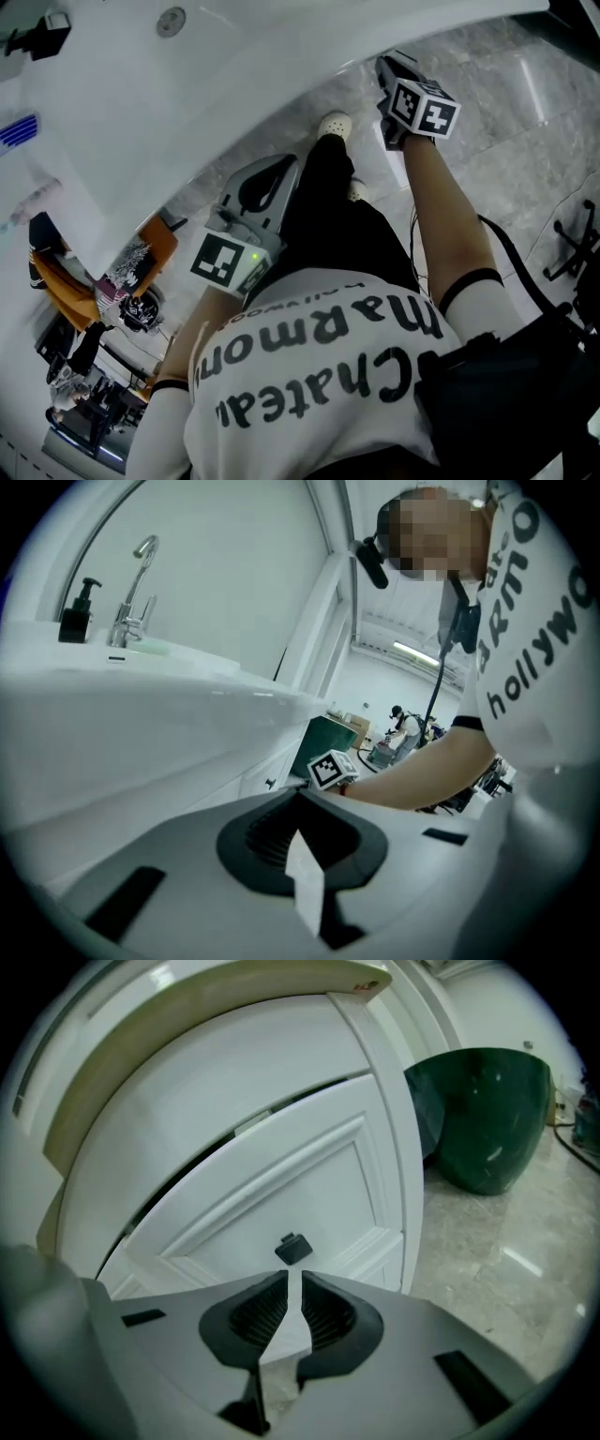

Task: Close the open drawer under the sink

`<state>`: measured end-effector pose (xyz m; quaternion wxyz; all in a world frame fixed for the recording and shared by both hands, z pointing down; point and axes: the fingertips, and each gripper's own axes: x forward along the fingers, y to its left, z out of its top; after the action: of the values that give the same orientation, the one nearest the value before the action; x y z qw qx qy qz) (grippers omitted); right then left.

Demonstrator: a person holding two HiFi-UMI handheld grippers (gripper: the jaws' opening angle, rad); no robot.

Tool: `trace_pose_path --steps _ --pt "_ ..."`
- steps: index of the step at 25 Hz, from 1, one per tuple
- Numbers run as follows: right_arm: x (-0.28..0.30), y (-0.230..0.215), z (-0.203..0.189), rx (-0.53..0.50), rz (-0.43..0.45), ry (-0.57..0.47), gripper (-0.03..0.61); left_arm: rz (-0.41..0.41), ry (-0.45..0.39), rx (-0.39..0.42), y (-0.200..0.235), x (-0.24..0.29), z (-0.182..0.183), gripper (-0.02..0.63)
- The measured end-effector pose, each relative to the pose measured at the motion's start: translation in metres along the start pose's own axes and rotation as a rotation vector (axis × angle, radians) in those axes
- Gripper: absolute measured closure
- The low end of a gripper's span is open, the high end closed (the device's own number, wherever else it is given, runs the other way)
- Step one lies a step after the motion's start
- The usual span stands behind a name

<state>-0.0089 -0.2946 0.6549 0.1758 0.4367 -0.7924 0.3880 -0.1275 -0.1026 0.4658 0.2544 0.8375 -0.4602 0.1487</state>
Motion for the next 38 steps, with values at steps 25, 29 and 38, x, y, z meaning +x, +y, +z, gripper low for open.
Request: trace_pose_path --steps 25,29,38 --pt "-0.416 0.121 0.123 -0.25 0.075 -0.441 0.568 -0.239 -0.364 0.061 -0.139 -0.097 0.191 0.606" --pt "-0.454 0.134 0.114 -0.227 0.094 -0.484 0.568 -0.229 -0.385 0.045 -0.157 -0.123 0.187 0.606" --pt "-0.496 0.158 0.107 -0.243 0.048 -0.528 0.568 -0.232 -0.341 0.058 -0.149 -0.156 0.173 0.606"
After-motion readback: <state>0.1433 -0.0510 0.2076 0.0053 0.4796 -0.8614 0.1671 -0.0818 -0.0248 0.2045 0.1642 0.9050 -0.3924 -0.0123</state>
